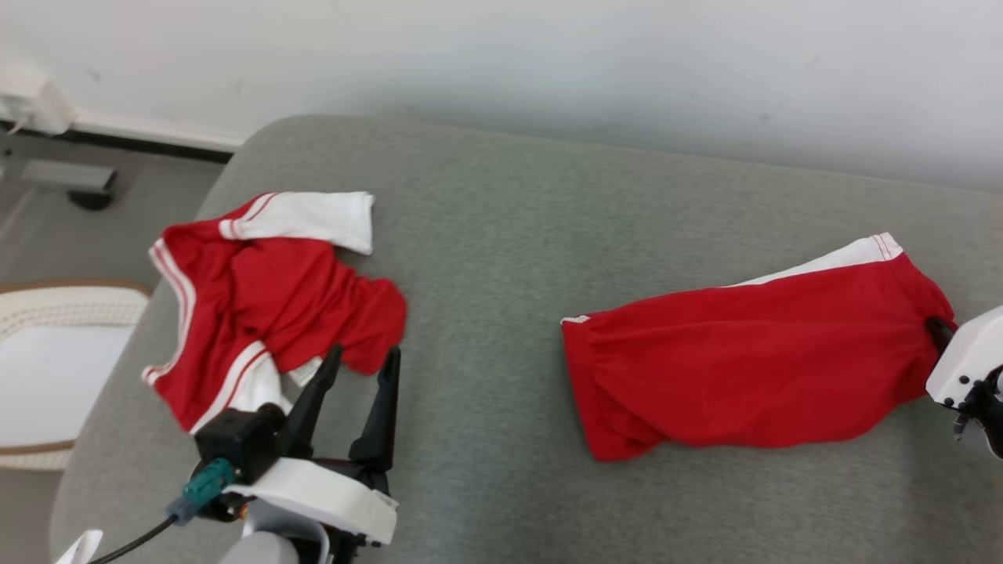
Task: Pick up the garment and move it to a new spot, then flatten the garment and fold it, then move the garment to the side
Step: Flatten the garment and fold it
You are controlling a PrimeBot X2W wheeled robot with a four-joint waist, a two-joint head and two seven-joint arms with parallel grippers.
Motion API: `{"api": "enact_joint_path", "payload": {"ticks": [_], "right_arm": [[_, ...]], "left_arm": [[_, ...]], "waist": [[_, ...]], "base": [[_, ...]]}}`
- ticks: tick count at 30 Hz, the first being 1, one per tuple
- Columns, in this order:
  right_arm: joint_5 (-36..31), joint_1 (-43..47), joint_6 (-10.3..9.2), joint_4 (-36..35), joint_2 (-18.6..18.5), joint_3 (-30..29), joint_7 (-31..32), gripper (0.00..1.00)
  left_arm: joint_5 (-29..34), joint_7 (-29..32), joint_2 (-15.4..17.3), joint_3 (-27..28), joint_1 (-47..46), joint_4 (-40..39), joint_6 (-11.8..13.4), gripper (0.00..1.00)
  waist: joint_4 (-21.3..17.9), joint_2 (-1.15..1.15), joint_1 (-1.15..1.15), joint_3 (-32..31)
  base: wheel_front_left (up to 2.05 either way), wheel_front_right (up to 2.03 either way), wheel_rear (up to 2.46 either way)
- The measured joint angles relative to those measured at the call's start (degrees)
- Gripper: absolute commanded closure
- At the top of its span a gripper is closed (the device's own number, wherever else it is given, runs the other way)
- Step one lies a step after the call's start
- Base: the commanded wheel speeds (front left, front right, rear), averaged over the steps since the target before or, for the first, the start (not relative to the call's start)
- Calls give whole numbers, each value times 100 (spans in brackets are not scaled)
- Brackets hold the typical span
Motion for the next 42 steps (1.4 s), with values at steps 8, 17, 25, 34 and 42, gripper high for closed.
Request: {"api": "enact_joint_path", "payload": {"ticks": [8, 17, 25, 34, 42], "right_arm": [[374, 639, 0, -565, -58, -432, -865, 100], [359, 1310, -1, -1215, -413, -609, -1882, 100], [-134, 1250, -1, -1257, -523, -548, -2090, 100], [-794, 815, -1, -1472, 91, -204, -2115, 100], [-1000, 821, -1, -1569, 664, 145, -1835, 100]], "left_arm": [[313, 0, -165, 676, 456, -87, -13, 0], [692, -1, -478, 1184, 848, -8, -320, 0], [924, -1, -787, 1349, 913, 208, -620, 0], [1067, -1, -1055, 1515, 933, 455, -864, 0], [1176, -1, -1174, 1646, 934, 639, -979, 0]], "waist": [[-664, 0, 0, -174], [-1287, 0, 0, -433], [-1339, 0, 0, -610], [-995, 0, 0, -658], [-592, 0, 0, -712]], "base": [[0, 0, 0], [0, 0, 0], [0, 0, 0], [0, 0, 0], [0, 0, 0]]}}
